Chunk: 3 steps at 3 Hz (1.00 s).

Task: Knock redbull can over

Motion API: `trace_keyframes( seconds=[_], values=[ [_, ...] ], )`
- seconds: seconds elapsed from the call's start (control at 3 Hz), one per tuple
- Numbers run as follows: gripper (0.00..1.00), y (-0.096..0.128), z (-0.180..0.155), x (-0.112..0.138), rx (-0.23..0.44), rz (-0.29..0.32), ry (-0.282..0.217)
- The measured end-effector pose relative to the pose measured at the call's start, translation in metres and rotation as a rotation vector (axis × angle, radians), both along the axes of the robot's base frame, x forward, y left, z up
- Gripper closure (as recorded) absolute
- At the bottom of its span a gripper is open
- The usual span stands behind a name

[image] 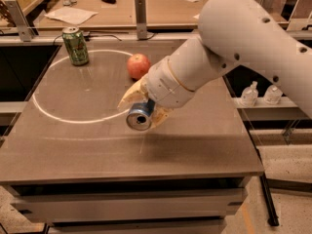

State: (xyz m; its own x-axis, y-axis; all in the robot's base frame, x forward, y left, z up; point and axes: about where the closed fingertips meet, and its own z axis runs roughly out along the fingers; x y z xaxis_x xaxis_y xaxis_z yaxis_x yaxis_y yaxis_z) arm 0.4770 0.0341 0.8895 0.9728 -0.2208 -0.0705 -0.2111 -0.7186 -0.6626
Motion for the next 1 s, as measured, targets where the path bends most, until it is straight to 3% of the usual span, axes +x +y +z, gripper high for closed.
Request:
trace_keyframes(
  seconds=[1.0],
  values=[
    [1.00, 0.0090, -0.0087, -0.0072, -0.036, 0.010, -0.035]
  ],
)
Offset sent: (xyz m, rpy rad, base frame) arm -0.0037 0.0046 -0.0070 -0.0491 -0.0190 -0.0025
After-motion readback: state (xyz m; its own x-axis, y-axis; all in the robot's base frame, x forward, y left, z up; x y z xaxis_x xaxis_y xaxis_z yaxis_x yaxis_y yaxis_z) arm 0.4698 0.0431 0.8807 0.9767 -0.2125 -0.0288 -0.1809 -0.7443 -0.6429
